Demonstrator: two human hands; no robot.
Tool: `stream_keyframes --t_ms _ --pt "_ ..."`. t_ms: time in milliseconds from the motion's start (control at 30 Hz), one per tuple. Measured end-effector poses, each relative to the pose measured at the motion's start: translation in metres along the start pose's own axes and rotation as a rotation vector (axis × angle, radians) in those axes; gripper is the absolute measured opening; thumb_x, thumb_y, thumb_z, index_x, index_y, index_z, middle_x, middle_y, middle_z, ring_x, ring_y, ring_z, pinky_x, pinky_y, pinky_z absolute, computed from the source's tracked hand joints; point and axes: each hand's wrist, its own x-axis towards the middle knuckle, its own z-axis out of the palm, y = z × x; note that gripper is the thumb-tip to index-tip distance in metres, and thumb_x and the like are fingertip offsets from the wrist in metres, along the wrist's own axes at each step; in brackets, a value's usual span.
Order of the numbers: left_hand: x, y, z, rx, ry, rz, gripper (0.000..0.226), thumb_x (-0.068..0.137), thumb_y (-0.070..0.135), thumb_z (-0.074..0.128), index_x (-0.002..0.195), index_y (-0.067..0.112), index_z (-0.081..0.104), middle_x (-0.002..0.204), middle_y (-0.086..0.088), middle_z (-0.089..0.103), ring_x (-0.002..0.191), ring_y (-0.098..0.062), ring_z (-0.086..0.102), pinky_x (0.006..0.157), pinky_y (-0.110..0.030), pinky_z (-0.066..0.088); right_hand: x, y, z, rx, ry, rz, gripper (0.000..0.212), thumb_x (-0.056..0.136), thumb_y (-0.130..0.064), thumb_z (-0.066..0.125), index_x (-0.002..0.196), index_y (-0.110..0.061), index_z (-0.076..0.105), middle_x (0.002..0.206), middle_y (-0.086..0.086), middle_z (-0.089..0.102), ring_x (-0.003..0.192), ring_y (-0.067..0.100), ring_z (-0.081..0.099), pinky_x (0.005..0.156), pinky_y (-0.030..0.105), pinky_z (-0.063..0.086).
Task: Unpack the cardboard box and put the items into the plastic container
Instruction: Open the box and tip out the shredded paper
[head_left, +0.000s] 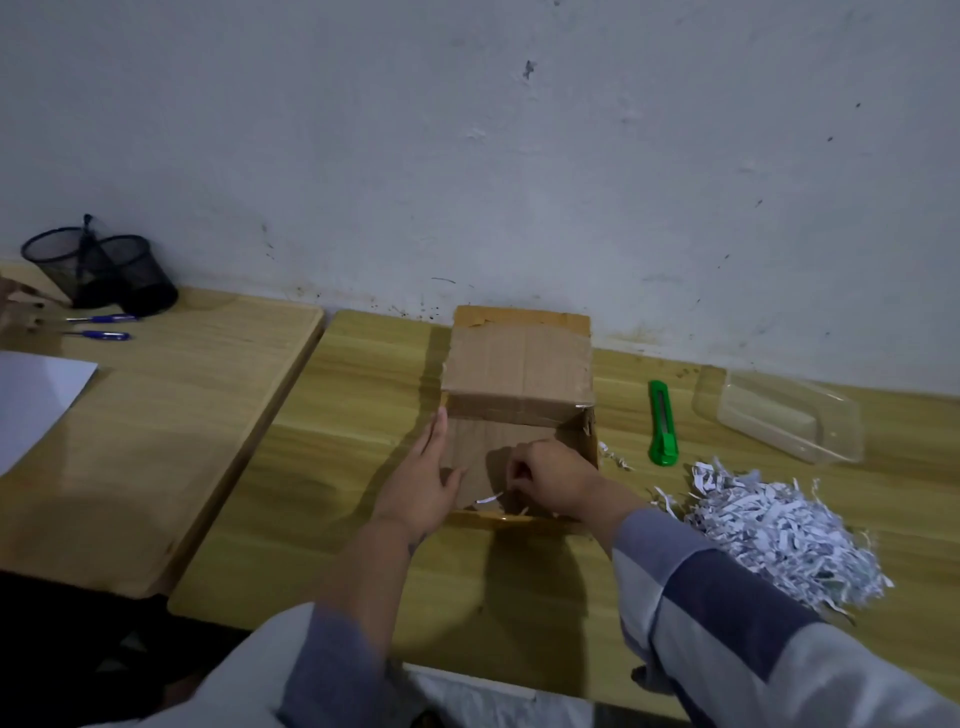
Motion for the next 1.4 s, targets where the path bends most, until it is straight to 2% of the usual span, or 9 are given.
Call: stream_keyframes --t_ms 200,633,767,933,1033,1167,1267,1333,1400 --pt "-0.001 0.000 0.000 0.001 -0.014 0.006 0.079 0.096 0.033 0.049 0.150 0.035 -0.009 0.159 0.015 0.003 0.137 -0.017 0.034 0.104 -0.034 0.037 0.000 -0.017 0.002 0.000 -0.043 -0.068 0.023 0.085 -0.018 0.065 0.107 -0.018 0.069 0.111 0.004 0.070 0.104 0.020 0.062 0.095 0.035 0.050" --pt "0.006 -0.007 0.003 0.022 -0.019 0.006 0.078 0.096 0.037 0.048 0.148 0.039 -0.011 0.160 0.015 0.003 0.142 -0.018 0.027 0.107 -0.037 0.036 0.013 -0.036 0.013 -0.121 -0.103 -0.050 0.024 0.089 -0.011 0.058 0.112 -0.010 0.066 0.112 0.011 0.066 0.101 0.024 0.063 0.091 0.037 0.053" --pt "0.005 -0.008 0.003 0.040 -0.016 0.000 0.078 0.096 0.040 0.047 0.148 0.040 -0.012 0.160 0.014 0.002 0.140 -0.018 0.030 0.103 -0.035 0.039 0.014 -0.030 0.015 0.001 -0.067 0.006 0.026 0.091 -0.013 0.054 0.116 -0.011 0.063 0.115 0.011 0.064 0.102 0.024 0.062 0.088 0.033 0.051" --pt "0.006 -0.004 0.003 0.016 -0.008 -0.023 0.080 0.096 0.037 0.049 0.148 0.040 -0.011 0.160 0.015 0.004 0.141 -0.019 0.028 0.101 -0.035 0.040 0.002 -0.011 -0.006 0.230 0.186 0.060 0.012 0.088 -0.013 0.062 0.095 -0.013 0.071 0.104 0.004 0.071 0.098 0.015 0.062 0.098 0.033 0.048" --pt "0.007 -0.005 0.003 -0.011 -0.005 -0.012 0.079 0.096 0.037 0.050 0.149 0.040 -0.009 0.160 0.015 0.004 0.143 -0.019 0.025 0.104 -0.034 0.037 -0.017 0.003 -0.026 0.353 0.421 0.113 0.008 0.085 -0.013 0.065 0.091 -0.012 0.072 0.094 0.002 0.071 0.087 0.009 0.058 0.088 0.025 0.047" --pt "0.006 -0.007 0.001 -0.028 -0.003 -0.002 0.078 0.095 0.037 0.052 0.150 0.037 -0.003 0.160 0.014 0.007 0.144 -0.016 0.022 0.110 -0.036 0.031 -0.047 0.041 -0.039 0.399 0.709 0.204 0.009 0.083 -0.009 0.068 0.090 -0.006 0.073 0.088 0.009 0.074 0.083 0.022 0.067 0.079 0.031 0.052" --pt "0.007 -0.004 0.001 -0.079 0.001 -0.008 0.081 0.092 0.038 0.057 0.151 0.035 0.003 0.159 0.011 0.012 0.144 -0.016 0.022 0.115 -0.041 0.029 -0.064 0.071 -0.035 0.281 0.558 0.327 0.019 0.087 -0.004 0.060 0.101 -0.004 0.073 0.104 0.017 0.072 0.098 0.031 0.067 0.086 0.031 0.048" --pt "0.006 -0.003 0.000 -0.097 -0.007 -0.022 0.086 0.088 0.042 0.062 0.151 0.035 0.003 0.159 0.008 0.014 0.144 -0.019 0.023 0.114 -0.043 0.030 -0.074 0.084 -0.029 0.135 0.329 0.433 0.029 0.089 -0.003 0.054 0.112 -0.013 0.070 0.118 0.014 0.067 0.107 0.030 0.063 0.091 0.031 0.047" --pt "0.007 -0.003 -0.002 -0.103 -0.030 -0.042 0.094 0.082 0.048 0.066 0.151 0.037 0.002 0.159 0.006 0.014 0.144 -0.022 0.022 0.114 -0.046 0.030 -0.082 0.095 -0.025 0.026 0.287 0.482 0.037 0.087 -0.004 0.055 0.115 -0.023 0.067 0.124 0.008 0.064 0.108 0.026 0.063 0.088 0.030 0.049"
